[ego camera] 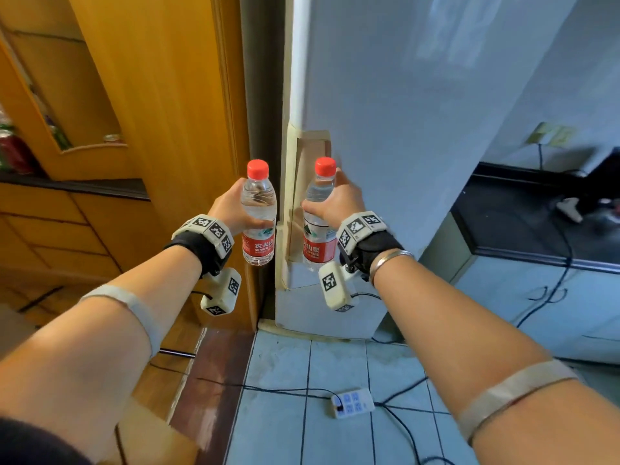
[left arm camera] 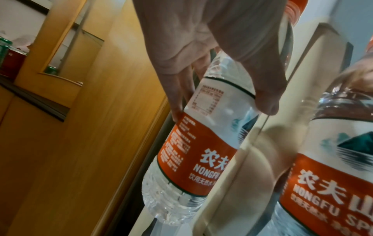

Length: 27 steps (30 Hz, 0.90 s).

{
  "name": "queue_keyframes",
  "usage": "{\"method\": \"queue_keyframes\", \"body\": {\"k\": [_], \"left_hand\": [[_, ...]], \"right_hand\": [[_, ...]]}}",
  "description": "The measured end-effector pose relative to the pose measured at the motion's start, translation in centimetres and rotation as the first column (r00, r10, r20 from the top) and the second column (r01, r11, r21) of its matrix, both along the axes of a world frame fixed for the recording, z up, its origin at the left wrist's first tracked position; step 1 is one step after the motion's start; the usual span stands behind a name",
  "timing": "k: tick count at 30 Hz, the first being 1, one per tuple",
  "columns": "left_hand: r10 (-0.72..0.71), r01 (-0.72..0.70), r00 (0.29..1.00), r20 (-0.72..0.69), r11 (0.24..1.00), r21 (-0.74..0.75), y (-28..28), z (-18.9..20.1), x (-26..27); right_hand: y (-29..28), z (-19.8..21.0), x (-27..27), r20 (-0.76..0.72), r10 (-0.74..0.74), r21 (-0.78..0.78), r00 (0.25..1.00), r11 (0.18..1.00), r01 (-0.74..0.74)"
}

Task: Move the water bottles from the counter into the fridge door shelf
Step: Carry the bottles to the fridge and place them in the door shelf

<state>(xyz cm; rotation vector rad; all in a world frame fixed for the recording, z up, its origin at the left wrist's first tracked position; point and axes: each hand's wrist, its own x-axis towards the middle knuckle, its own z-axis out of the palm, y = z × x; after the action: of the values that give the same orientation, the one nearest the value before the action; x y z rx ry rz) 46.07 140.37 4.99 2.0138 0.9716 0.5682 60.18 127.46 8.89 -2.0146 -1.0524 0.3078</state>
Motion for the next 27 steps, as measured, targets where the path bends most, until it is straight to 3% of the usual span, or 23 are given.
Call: {"method": "queue_keyframes", "body": {"k": [8,14,18,27], "left_hand": [[-0.139,0.139,0.990,0.004,0.990,0.001,-5.2,0.4,-1.6],[-0.228,0.227,0.973,-0.026,0.974,-0.025,-9.6,0.0,-1.6],[-0.269,0.268,0.963,-0.016,0.962,-0.062,-11.8,-0.4,-1.2],[-0.365,0.365,0.931,0.014,0.928,-0.079,-14.9,-0.7,0.1]], "right_hand": [[-9.3,-0.1,-2.9,-0.032,-0.222,0.066,0.974,0.972,0.224],[-15.3,0.1,-4.7,0.039,-0.380,0.095,0.924,0.922,0.375],[-18.4,0.3,-6.2,0.098,-0.383,0.080,0.918,0.923,0.377],[-20.2,-0.5,-8.2,-0.059,-0.384,0.120,0.922,0.914,0.388]]}}
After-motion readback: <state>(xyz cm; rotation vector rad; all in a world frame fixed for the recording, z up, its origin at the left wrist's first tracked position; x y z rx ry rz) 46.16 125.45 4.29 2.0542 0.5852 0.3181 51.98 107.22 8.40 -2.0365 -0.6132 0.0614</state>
